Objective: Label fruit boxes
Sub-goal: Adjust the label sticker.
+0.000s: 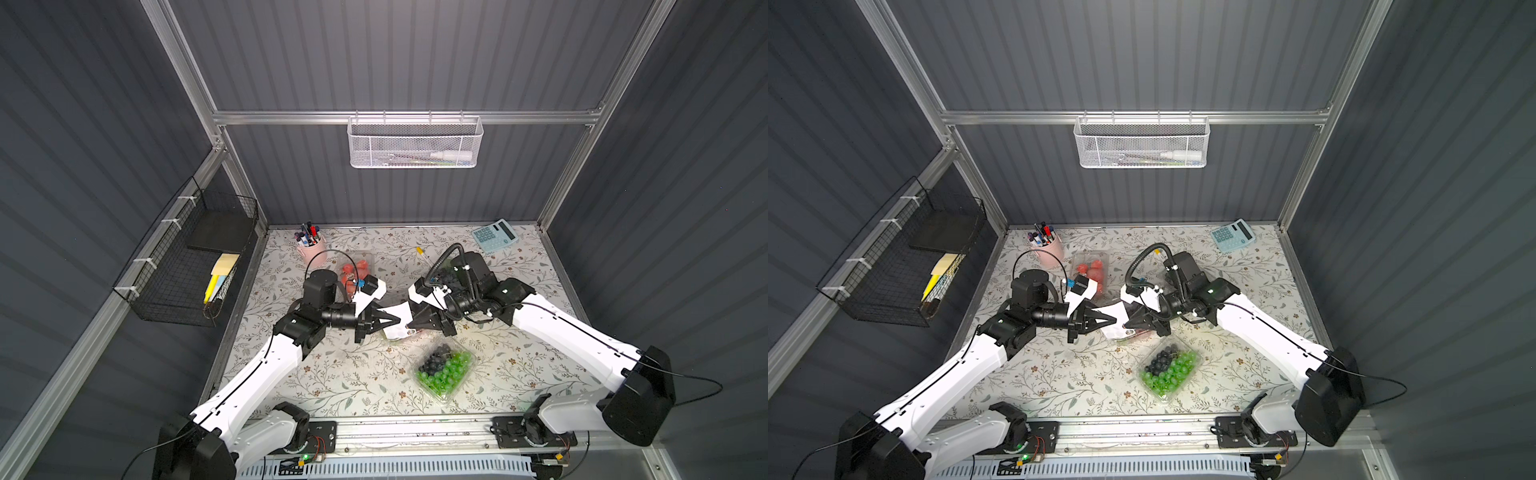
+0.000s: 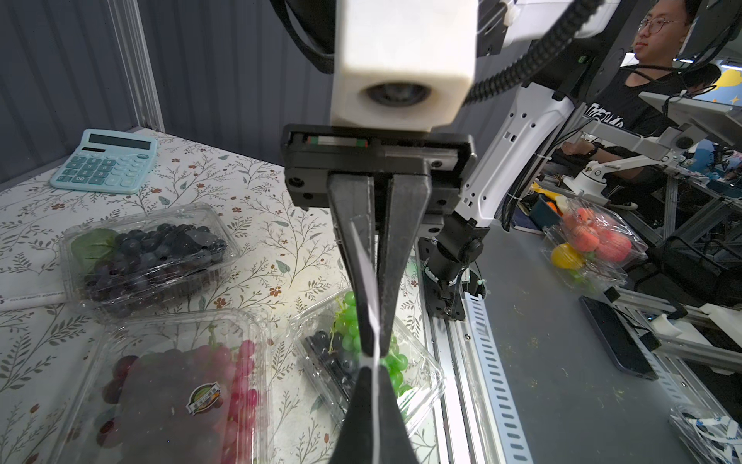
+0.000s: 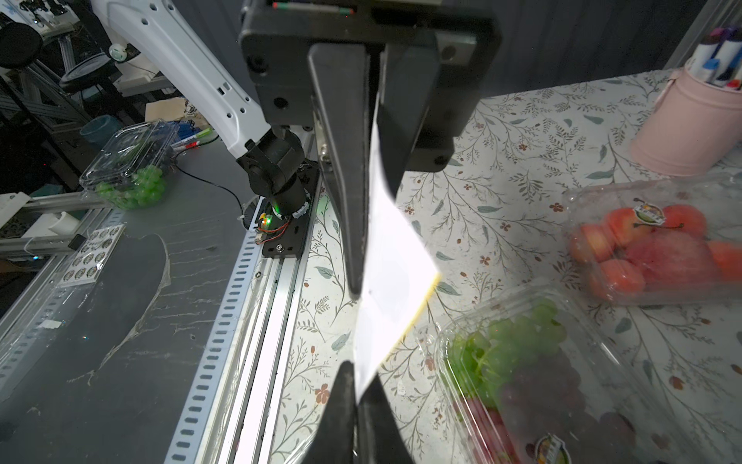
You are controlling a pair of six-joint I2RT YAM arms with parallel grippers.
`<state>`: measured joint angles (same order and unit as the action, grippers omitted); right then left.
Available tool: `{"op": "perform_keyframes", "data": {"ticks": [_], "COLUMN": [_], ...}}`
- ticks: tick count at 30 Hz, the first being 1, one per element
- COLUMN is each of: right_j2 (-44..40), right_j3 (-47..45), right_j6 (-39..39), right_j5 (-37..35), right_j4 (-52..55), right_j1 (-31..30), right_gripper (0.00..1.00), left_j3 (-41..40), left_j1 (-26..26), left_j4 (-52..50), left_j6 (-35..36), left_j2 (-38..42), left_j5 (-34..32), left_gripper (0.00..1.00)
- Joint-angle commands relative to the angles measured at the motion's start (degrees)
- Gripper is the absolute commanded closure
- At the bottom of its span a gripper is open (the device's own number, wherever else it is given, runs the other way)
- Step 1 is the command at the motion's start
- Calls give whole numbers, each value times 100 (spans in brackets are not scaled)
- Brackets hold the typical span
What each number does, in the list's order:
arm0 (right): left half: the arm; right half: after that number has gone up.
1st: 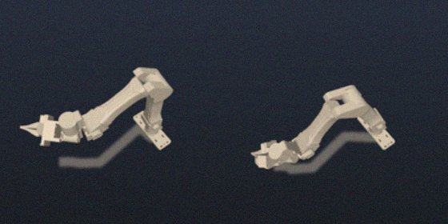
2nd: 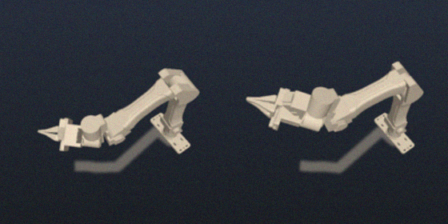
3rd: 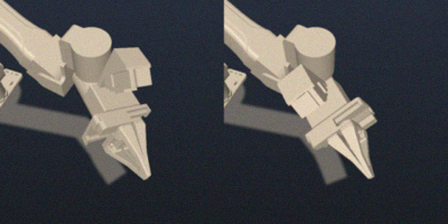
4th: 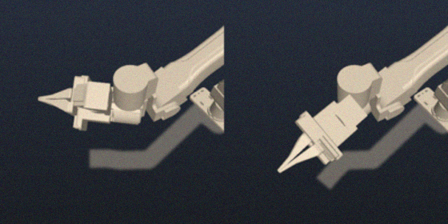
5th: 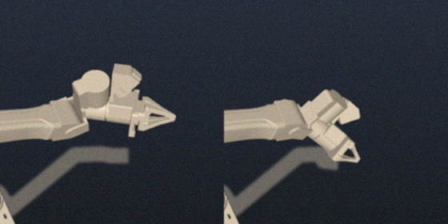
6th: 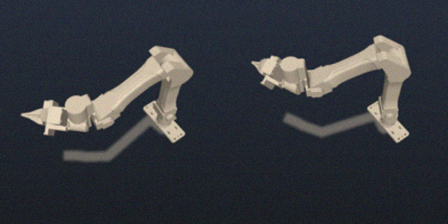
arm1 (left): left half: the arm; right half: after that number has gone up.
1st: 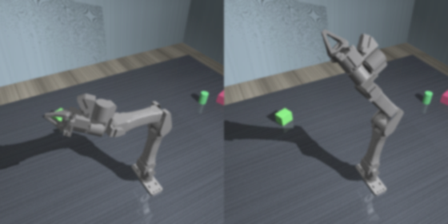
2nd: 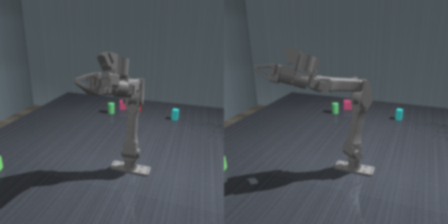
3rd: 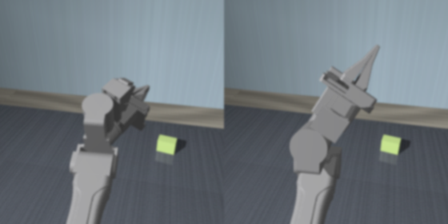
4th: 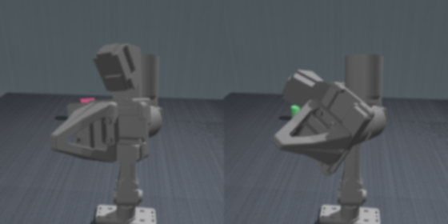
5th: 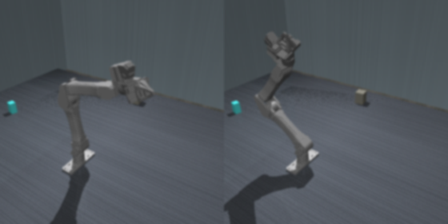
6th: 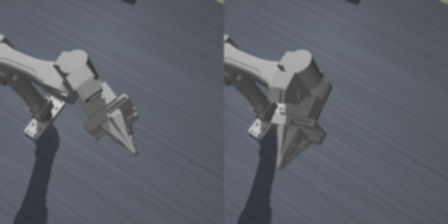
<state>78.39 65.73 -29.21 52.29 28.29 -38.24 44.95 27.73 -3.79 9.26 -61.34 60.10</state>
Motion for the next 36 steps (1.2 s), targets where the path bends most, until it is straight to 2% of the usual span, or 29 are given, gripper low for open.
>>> {"op": "perform_keyframes", "data": {"ticks": [1, 3, 13, 16, 20, 26, 32, 36], "right_j2": [10, -7, -135, -183, -210, -193, -166, -59], "right_j3": [167, 176, 170, 151, 133, 138, 132, 128], "right_j6": [-30, -38, 20, 116, 170, 223, 216, 103], "right_j5": [46, 44, 1, -20, 25, 218, 383, 636], "right_j4": [27, 10, -126, -202, -385, -474, -459, -382], "right_j1": [9, 9, 23, 51, 79, 97, 102, 106], "right_gripper": [100, 100, 100, 100, 100, 100, 100, 100], "left_j3": [136, 108, 45, 14, -15, -31, 11, 36], "left_j1": [22, 22, 64, 75, 84, 93, 101, 101], "left_j4": [-95, -95, -95, -91, -87, -69, -43, 14], "left_j6": [121, 120, 130, 133, 129, 155, 160, 164], "left_j2": [92, 85, -36, -53, -81, -116, -140, -164], "left_j5": [134, 126, 159, 163, 160, 73, 56, 81], "left_gripper": [87, 82, 80, 74, 74, 80, 96, 100]}}
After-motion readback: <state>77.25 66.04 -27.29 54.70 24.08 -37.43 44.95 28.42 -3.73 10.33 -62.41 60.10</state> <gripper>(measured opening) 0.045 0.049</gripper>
